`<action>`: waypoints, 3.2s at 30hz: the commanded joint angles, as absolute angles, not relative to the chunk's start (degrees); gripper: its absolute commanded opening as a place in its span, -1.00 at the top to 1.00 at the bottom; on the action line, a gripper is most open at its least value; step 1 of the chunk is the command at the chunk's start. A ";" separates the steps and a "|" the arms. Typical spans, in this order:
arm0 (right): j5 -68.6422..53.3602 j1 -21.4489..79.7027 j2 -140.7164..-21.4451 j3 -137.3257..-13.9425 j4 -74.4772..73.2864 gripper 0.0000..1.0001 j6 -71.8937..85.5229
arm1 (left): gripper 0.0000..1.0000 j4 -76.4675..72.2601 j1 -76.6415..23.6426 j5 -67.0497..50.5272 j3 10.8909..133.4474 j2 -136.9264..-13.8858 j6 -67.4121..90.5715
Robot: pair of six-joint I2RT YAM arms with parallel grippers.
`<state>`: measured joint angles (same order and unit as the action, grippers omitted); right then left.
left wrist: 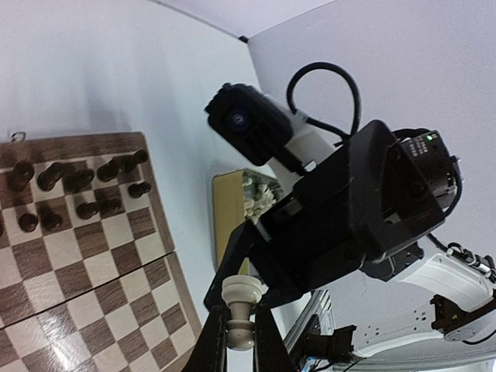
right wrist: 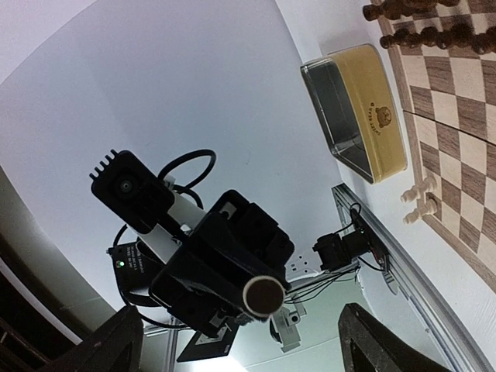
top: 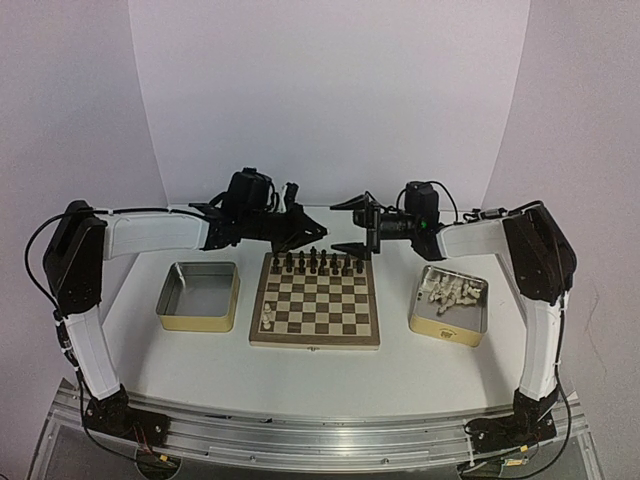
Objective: Set up the chess pieces on the board
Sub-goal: Place the chess piece on the chessboard.
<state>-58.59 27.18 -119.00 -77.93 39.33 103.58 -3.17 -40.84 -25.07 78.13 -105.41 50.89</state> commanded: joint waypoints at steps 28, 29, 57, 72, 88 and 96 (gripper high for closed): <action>-7.27 23.29 -102.91 -100.41 -57.39 -0.77 33.74 | 1.00 65.90 -48.78 -5.34 110.41 -121.77 32.49; -7.35 23.29 -103.00 -100.48 -57.40 -0.77 33.65 | 1.00 66.20 -48.79 -4.57 110.18 -121.89 32.56; -10.27 23.29 -106.14 -101.40 -57.20 -0.78 33.53 | 1.00 72.28 -48.78 -0.58 112.46 -128.22 32.49; -10.99 23.28 -107.50 -102.16 -57.20 -0.79 33.34 | 1.00 75.72 -48.78 -0.59 115.64 -130.20 31.20; -11.35 23.27 -108.54 -103.20 -57.14 -0.79 33.27 | 1.00 76.69 -48.78 -1.35 116.18 -131.61 30.16; -11.27 23.25 -108.86 -103.53 -57.18 -0.78 33.39 | 1.00 77.04 -48.78 -1.09 115.60 -131.74 29.59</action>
<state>-10.61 23.38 -107.90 -100.97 -56.66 34.00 75.57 -48.93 -1.37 113.67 -131.40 31.05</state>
